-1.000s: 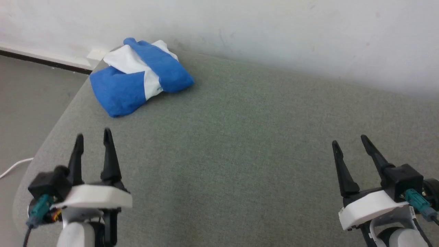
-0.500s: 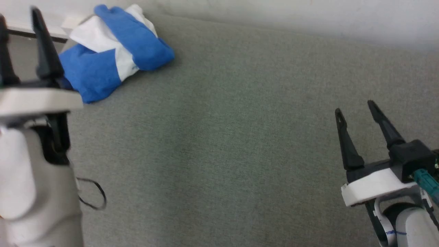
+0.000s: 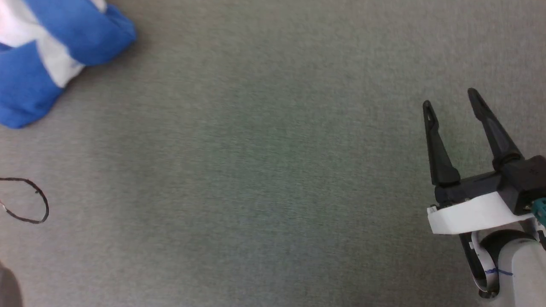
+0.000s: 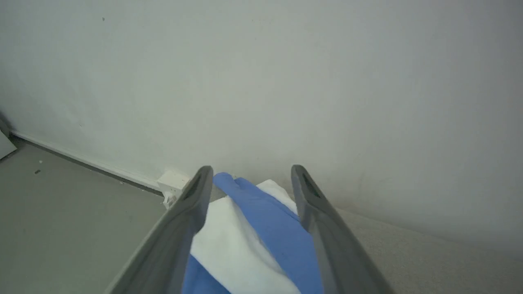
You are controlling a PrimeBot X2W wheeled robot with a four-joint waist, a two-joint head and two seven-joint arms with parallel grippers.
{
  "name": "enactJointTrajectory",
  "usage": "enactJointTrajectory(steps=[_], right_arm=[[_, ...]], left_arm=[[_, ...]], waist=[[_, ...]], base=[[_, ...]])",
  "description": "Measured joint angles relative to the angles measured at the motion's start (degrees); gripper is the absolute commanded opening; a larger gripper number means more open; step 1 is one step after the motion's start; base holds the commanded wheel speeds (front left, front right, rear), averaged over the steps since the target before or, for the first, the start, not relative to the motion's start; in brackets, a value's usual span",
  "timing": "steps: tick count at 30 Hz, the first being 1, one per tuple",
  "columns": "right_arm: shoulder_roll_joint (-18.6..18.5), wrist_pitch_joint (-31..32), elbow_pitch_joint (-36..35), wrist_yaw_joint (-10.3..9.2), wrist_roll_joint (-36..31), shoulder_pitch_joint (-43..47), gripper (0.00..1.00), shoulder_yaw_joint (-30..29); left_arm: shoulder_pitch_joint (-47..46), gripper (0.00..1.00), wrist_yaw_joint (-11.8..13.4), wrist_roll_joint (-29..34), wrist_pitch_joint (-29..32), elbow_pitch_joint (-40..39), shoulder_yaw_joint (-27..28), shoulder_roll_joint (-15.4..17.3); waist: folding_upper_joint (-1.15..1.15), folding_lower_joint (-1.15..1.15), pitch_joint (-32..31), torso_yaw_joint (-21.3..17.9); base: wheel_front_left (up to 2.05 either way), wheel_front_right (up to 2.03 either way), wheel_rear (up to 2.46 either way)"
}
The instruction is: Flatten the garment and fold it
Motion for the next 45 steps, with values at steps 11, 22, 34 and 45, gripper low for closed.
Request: enactJointTrajectory(steps=[11, 22, 34, 45], right_arm=[[0.16, -0.96, -1.19, 0.0, -0.11, -1.33, 1.0, 0.56], [0.31, -2.13, -0.52, 0.0, -0.34, -3.35, 1.0, 2.23], [0.42, -5.69, 5.99, 0.0, 3.25, -2.34, 1.0, 1.82], [0.44, -7.38, 9.59, 0.0, 7.72, 4.1, 1.0, -1.63]], left_arm=[[-6.99, 1.0, -0.86, -9.37, 22.16, 17.73, -1.93, 6.35], [-9.83, 0.0, -0.96, -14.33, 31.29, 20.23, -5.34, 10.63], [-8.31, 0.0, -0.85, -5.13, 1.98, 18.27, -11.06, 11.33], [-11.87, 0.0, 0.63, 3.89, -20.01, 14.19, -17.2, 9.96]], waist=[[0.0, 0.0, 9.0, -4.23], [0.0, -0.01, 11.49, -6.01], [0.0, -0.01, 1.98, -6.93], [0.0, -0.02, -11.63, -7.22]], base=[[0.0, 0.0, 0.0], [0.0, 0.0, 0.0], [0.0, 0.0, 0.0], [0.0, 0.0, 0.0]])
